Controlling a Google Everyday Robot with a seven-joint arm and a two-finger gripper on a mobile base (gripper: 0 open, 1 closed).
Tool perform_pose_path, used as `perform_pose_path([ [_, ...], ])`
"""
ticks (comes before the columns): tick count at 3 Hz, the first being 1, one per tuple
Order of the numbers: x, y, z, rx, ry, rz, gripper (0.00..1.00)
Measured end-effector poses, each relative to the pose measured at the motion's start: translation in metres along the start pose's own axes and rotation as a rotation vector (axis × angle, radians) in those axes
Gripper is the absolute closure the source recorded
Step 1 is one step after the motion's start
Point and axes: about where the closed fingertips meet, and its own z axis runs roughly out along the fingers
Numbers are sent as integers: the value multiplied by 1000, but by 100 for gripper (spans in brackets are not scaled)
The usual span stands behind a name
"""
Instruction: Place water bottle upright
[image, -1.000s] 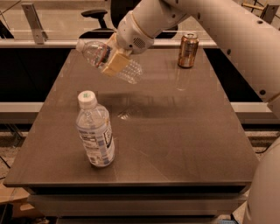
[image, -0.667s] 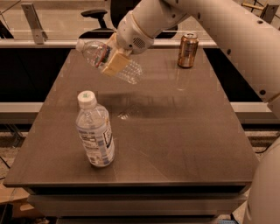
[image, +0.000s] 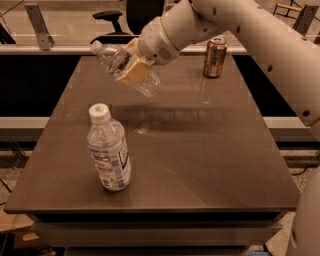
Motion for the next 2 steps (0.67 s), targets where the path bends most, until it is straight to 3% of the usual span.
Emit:
perform_pose_path([
  [1, -2, -6, -11, 61, -78, 32, 100],
  [2, -2, -6, -18, 121, -200, 84, 100],
])
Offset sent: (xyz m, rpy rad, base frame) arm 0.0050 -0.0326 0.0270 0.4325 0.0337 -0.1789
